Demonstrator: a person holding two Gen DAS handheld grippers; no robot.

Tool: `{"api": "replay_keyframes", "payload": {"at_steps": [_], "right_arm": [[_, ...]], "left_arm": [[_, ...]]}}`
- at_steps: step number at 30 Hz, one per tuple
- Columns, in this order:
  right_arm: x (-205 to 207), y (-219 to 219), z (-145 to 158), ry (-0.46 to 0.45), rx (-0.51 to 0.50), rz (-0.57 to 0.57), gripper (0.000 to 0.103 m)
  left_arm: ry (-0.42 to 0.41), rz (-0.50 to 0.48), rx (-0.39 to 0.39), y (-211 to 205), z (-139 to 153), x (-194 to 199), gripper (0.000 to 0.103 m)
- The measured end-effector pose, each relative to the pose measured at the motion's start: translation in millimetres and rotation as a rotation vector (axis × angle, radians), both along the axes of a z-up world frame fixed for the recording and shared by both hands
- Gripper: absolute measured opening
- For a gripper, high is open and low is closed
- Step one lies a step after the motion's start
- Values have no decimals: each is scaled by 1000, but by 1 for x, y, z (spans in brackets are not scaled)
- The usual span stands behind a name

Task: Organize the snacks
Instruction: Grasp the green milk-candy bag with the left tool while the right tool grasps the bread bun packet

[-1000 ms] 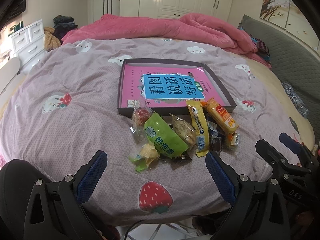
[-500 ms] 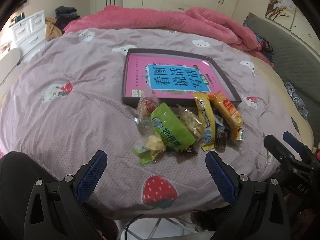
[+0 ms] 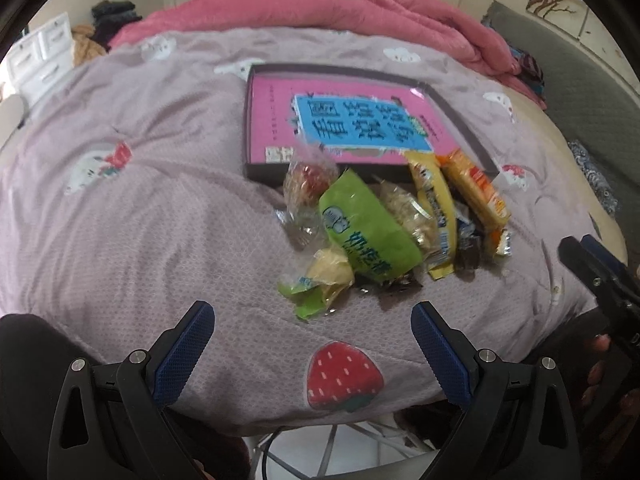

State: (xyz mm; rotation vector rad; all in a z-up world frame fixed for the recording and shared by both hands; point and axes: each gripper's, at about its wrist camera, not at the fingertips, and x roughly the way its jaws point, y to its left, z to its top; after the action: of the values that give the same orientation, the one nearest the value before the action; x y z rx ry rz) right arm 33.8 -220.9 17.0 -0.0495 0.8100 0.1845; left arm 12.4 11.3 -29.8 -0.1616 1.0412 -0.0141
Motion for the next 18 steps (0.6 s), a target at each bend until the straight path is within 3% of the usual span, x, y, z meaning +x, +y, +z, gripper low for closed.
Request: {"api": "replay_keyframes", "payload": {"at_steps": [6, 18], "right_arm": [[9, -5, -7, 32, 14, -17, 102], [39, -6, -23, 104, 18, -3, 102]], "left_arm": [[41, -14, -26, 7, -16, 14, 99], [13, -35, -38, 7, -16, 24, 98]]}}
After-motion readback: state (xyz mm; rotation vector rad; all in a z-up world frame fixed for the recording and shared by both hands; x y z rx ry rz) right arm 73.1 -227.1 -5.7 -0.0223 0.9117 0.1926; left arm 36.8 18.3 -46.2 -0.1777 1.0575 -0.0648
